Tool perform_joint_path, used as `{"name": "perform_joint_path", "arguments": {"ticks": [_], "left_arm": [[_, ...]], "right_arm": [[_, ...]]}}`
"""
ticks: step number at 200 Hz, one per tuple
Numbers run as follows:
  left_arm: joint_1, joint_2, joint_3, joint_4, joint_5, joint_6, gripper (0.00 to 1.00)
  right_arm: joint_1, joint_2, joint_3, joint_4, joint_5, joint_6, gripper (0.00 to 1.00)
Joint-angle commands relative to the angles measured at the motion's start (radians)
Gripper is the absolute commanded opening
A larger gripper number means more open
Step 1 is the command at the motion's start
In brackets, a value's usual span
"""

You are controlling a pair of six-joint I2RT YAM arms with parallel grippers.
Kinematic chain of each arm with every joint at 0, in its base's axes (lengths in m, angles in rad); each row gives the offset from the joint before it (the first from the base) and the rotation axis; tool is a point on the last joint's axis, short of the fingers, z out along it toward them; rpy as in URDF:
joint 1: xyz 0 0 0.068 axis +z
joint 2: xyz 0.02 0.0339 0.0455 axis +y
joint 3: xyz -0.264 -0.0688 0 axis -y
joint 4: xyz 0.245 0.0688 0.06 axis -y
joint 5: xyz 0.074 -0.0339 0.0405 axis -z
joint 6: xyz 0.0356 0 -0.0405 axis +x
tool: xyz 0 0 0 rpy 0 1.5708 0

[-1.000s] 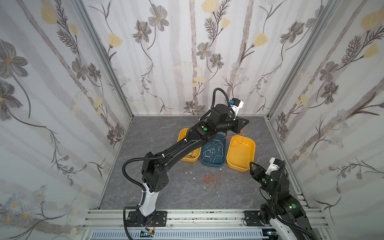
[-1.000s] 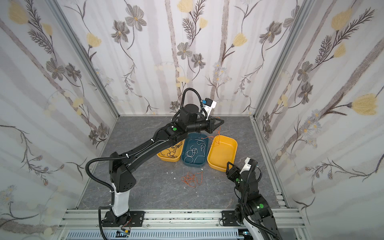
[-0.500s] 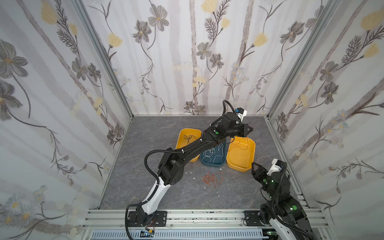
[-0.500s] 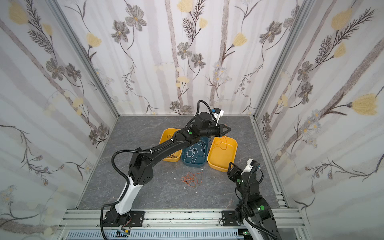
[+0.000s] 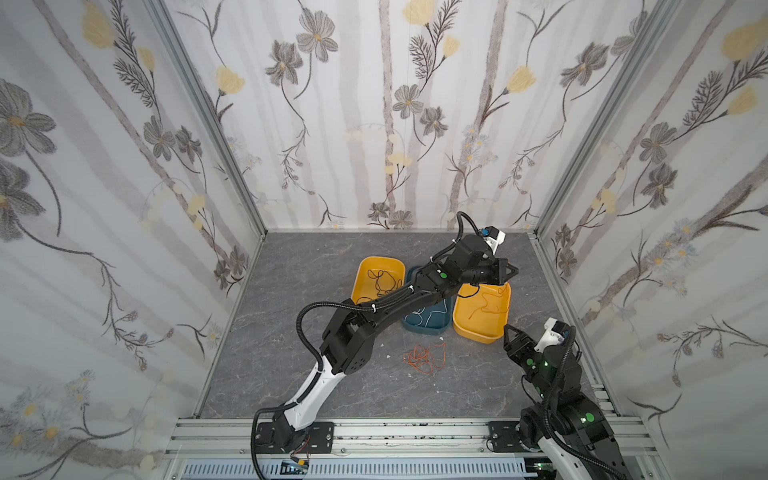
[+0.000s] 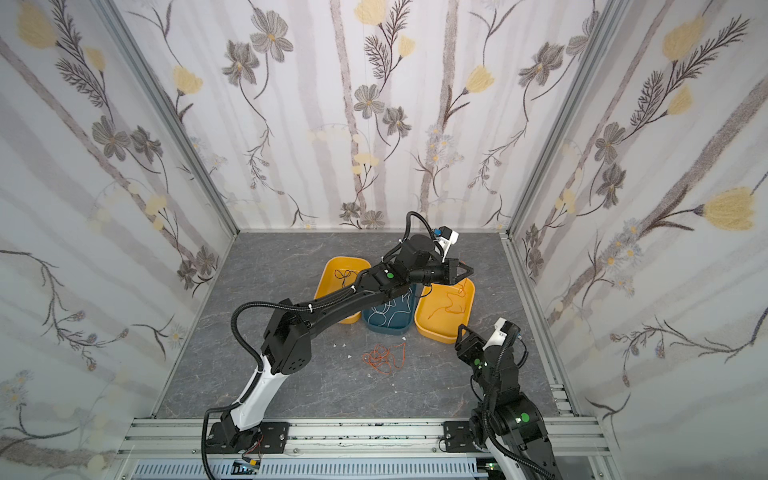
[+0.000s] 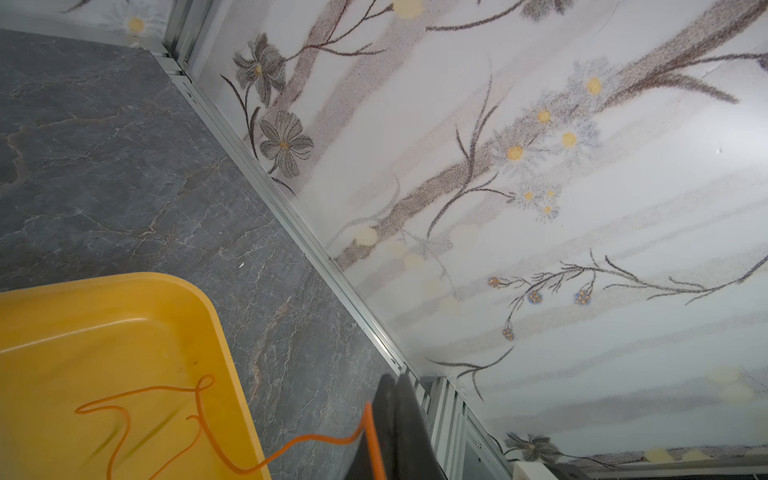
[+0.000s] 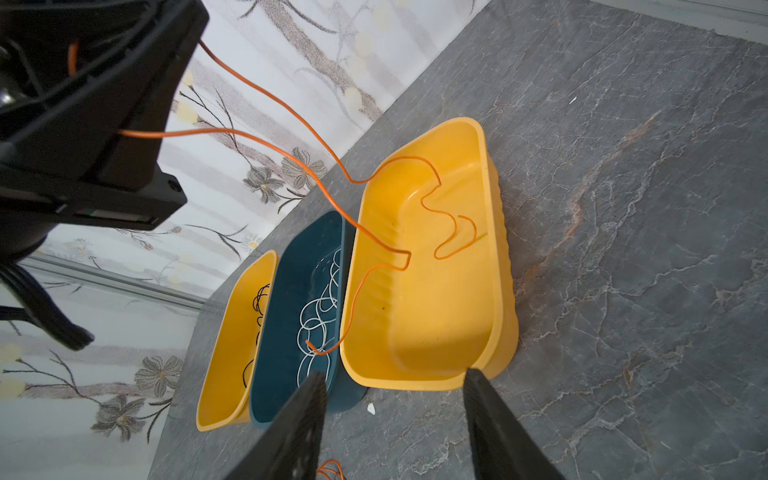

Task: Untangle the cables
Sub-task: 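Lower the orange cable into that yellow tub and open the left gripper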

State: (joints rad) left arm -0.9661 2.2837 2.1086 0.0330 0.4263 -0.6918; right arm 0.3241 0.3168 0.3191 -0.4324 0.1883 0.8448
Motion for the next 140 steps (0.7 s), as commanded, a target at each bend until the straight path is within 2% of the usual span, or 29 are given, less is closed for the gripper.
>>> {"name": "perform_joint_path", "arguments": {"ticks": [1, 44, 78, 98, 140], "left_arm": [[0.004, 0.009, -0.013, 0.03, -0.027, 0.002, 0.0], [0.009, 0.075, 0.002, -0.014, -0.104, 0.035, 0.0], [0.018, 0.137, 0.041, -0.068, -0.207, 0.028, 0.01], [0.015, 0.167, 0.074, -0.127, -0.218, 0.038, 0.04], [0.003, 0.16, 0.032, -0.202, -0.3, 0.045, 0.18]], "right_arm": [[-0.002, -0.007, -0.002, 0.011, 0.014, 0.01, 0.55], [-0.001, -0.01, -0.003, 0.015, 0.01, 0.009, 0.55], [-0.001, -0.012, -0.006, 0.017, 0.008, 0.007, 0.55], [-0.002, -0.01, -0.007, 0.018, 0.008, 0.005, 0.55], [-0.003, -0.007, -0.012, 0.027, 0.013, 0.006, 0.55]]}}
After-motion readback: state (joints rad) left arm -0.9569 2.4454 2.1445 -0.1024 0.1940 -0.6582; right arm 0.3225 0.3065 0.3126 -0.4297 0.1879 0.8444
